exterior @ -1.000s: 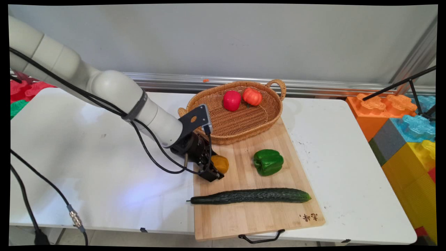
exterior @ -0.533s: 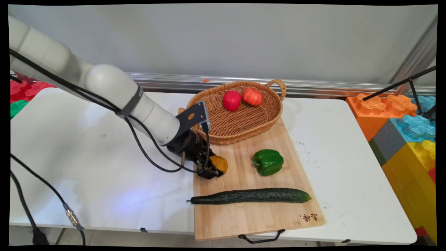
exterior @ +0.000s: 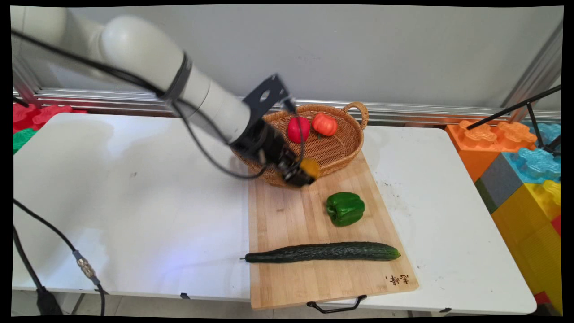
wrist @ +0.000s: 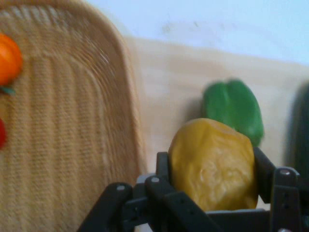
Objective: Place the picked object in the vegetable basket
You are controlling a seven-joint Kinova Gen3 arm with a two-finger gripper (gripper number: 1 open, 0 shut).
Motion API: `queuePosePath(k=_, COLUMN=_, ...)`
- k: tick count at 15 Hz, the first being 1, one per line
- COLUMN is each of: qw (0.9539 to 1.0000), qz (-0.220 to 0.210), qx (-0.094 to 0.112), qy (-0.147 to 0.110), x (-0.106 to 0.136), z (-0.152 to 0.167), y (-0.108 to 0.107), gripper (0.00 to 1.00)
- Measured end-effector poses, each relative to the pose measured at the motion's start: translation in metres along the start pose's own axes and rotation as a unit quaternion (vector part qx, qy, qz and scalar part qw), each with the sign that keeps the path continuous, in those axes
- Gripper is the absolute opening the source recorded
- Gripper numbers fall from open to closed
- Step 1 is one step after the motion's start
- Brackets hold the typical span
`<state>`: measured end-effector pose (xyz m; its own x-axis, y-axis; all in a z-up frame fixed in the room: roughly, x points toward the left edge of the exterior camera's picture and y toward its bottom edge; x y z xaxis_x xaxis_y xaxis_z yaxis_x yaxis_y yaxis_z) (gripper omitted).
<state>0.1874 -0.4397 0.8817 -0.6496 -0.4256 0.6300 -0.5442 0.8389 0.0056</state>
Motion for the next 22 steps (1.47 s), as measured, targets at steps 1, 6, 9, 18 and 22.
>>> queuePosePath(k=1, qw=0.9999, qz=-0.003, qx=0.008, qy=0.006, x=0.011, z=0.0, y=-0.003, gripper=0.0)
queuePosePath(k=6, qw=0.9971, qz=-0.036, qx=0.059, qy=0.033, x=0.045, z=0.017, y=-0.038, gripper=0.0)
queuePosePath(k=9, qw=0.9942, qz=-0.061, qx=0.079, qy=0.04, x=0.054, z=0.048, y=-0.066, gripper=0.0)
queuePosePath(k=18, qw=0.99, qz=-0.111, qx=0.084, qy=0.024, x=0.041, z=0.142, y=-0.115, gripper=0.0)
queuePosePath(k=22, qw=0.9905, qz=-0.109, qx=0.08, qy=0.025, x=0.046, z=0.158, y=-0.12, gripper=1.0)
